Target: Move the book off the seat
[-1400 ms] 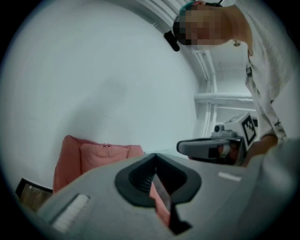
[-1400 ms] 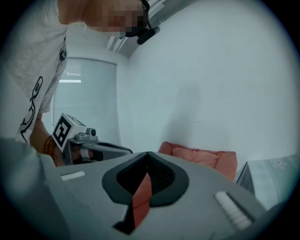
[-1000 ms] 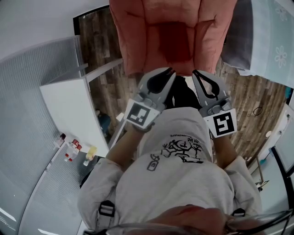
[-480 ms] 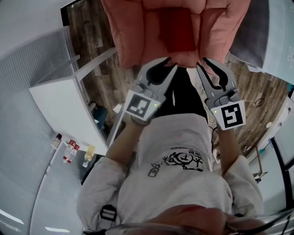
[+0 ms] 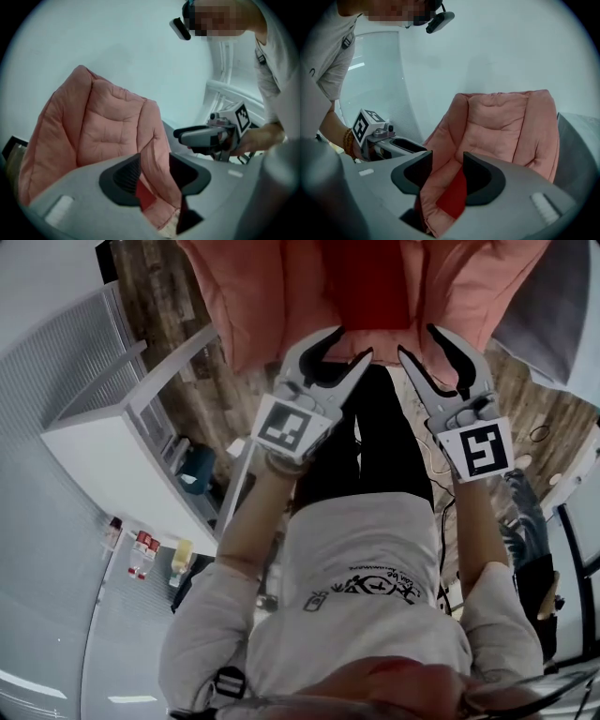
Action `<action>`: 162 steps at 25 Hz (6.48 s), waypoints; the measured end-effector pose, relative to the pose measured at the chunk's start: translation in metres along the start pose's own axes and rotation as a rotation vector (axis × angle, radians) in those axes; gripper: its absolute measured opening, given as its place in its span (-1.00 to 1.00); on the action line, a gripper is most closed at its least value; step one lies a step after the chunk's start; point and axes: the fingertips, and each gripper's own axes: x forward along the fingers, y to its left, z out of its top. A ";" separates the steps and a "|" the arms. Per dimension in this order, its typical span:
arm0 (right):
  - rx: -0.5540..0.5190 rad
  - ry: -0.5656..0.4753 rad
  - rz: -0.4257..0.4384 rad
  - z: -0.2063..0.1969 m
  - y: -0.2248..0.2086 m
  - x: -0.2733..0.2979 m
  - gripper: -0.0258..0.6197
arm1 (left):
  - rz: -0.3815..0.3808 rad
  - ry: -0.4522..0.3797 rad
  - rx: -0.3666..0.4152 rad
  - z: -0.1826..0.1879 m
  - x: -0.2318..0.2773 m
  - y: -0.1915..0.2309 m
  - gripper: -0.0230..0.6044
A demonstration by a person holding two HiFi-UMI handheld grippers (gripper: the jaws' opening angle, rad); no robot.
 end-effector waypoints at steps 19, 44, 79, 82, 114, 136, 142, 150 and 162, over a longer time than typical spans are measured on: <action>0.044 0.215 -0.013 -0.196 -0.046 0.098 0.01 | 0.051 0.101 -0.124 -0.174 0.070 0.096 0.03; 0.125 0.338 -0.076 -0.309 -0.092 0.161 0.33 | 0.045 0.170 -0.230 -0.268 0.130 0.162 0.38; 0.214 0.349 -0.089 -0.295 -0.090 0.157 0.36 | 0.074 0.210 -0.162 -0.236 0.145 0.154 0.26; 0.228 0.334 -0.102 -0.281 -0.087 0.151 0.35 | 0.076 0.206 -0.145 -0.221 0.141 0.151 0.24; 0.127 0.151 -0.157 -0.042 -0.027 0.043 0.33 | 0.124 0.043 -0.013 0.013 0.031 0.058 0.22; 0.068 -0.011 -0.181 0.117 0.031 -0.075 0.33 | 0.163 -0.071 0.093 0.169 -0.061 -0.054 0.21; 0.028 -0.075 -0.183 0.164 0.048 -0.107 0.32 | 0.179 -0.134 0.134 0.215 -0.090 -0.084 0.22; -0.013 -0.145 -0.196 0.223 0.075 -0.154 0.32 | 0.195 -0.211 0.186 0.270 -0.131 -0.130 0.21; -0.077 -0.245 -0.211 0.290 0.117 -0.207 0.26 | 0.193 -0.318 0.222 0.326 -0.187 -0.178 0.22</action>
